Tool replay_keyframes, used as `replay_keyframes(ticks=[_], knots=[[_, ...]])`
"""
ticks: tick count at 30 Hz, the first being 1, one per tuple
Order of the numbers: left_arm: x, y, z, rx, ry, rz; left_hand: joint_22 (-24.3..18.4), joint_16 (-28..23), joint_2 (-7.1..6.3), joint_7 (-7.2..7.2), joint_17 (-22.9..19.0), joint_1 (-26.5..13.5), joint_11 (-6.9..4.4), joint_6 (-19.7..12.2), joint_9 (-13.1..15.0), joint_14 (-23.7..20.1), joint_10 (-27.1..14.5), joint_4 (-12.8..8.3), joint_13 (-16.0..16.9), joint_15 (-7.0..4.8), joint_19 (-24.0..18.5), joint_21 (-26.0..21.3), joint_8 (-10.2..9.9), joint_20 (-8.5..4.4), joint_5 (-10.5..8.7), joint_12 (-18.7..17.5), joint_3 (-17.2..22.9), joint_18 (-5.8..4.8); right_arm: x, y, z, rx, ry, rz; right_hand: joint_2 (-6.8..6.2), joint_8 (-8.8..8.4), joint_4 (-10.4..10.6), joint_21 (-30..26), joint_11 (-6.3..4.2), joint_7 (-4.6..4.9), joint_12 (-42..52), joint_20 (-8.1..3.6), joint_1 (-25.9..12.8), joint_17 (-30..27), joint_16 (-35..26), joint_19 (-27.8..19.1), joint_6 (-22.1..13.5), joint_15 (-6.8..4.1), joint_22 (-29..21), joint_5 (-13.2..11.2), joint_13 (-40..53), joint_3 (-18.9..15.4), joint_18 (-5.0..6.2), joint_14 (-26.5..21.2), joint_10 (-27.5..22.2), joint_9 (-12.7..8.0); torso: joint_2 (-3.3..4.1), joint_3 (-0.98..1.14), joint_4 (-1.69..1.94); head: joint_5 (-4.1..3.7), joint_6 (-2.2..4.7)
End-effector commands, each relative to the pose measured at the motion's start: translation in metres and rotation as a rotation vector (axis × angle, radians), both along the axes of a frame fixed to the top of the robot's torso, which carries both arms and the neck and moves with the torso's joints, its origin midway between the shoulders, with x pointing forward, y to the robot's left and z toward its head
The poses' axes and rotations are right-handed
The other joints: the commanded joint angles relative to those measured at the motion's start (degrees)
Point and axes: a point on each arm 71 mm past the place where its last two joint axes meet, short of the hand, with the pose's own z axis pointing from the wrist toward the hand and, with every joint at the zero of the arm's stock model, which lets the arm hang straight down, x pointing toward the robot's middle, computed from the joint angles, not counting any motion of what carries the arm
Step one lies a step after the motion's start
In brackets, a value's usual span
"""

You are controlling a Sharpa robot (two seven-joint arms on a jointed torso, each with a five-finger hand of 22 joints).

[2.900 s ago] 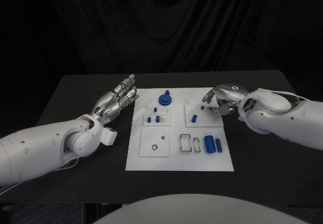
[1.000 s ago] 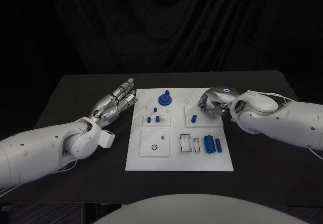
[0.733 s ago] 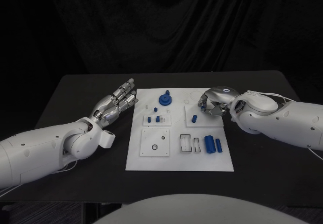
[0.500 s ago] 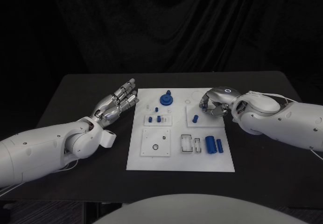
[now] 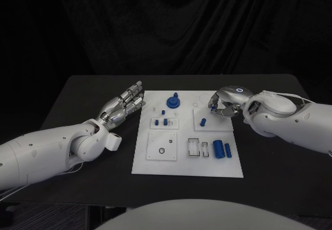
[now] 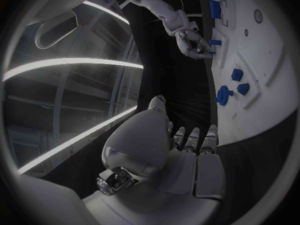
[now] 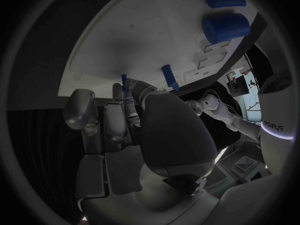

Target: Assemble the parts on the task board

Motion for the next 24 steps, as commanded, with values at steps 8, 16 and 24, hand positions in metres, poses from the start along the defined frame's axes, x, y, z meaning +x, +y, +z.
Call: replay_keyframes(ticks=[8,16,24], knots=[[0.0,-0.003,0.006,-0.07,-0.078,-0.01,0.1,-0.21,0.08,0.48,-0.09,1.0,0.57,-0.13,0.05,0.07,-0.14,-0.14,-0.06,0.48,0.03,0.13,0.05,0.49,0.49,-0.31,0.48,0.53,0.004,0.011,0.04,0.014,-0.063,0.044,0.37,1.18,-0.36,-0.82,-0.27,-0.15,-1.07,-0.15,0.47,-1.08,-1.0,-0.64,0.61,-0.06,7.48,-1.53,-0.34,-0.63,-0.01,-0.74,1.16,2.58,-0.09,-0.07,-0.1,0.7,0.0],[0.0,-0.006,0.005,-0.073,-0.074,-0.017,0.12,-0.21,0.17,0.74,-0.09,1.36,0.86,-0.12,0.06,0.07,-0.06,-0.32,-0.04,0.7,0.07,0.15,0.06,0.71,0.47,-0.28,0.74,0.54,-0.011,0.037,0.056,0.032,-0.058,0.131,0.33,1.15,-0.38,-0.78,-0.24,-0.13,-1.43,-0.14,0.44,-1.08,-1.06,-0.73,0.22,-0.04,7.49,-1.77,-0.48,-0.8,-0.03,-0.79,1.27,3.15,-0.13,-0.1,-0.01,1.43,0.0],[-0.001,-0.006,0.005,-0.076,-0.082,-0.012,-0.08,-0.21,0.08,0.75,-0.09,1.51,1.15,-0.81,-0.04,0.07,0.05,-0.2,0.0,-0.36,0.02,0.1,-0.05,0.0,0.41,-0.25,0.92,0.57,-0.049,0.087,0.048,0.029,-0.028,0.31,0.2,0.79,-0.83,-0.26,-0.06,0.05,-2.1,-0.1,0.94,-0.19,-0.48,-0.62,-0.85,0.06,7.62,-1.31,-0.67,-0.83,-0.12,-0.44,1.08,4.0,-0.12,-0.11,0.03,2.16,0.0]])
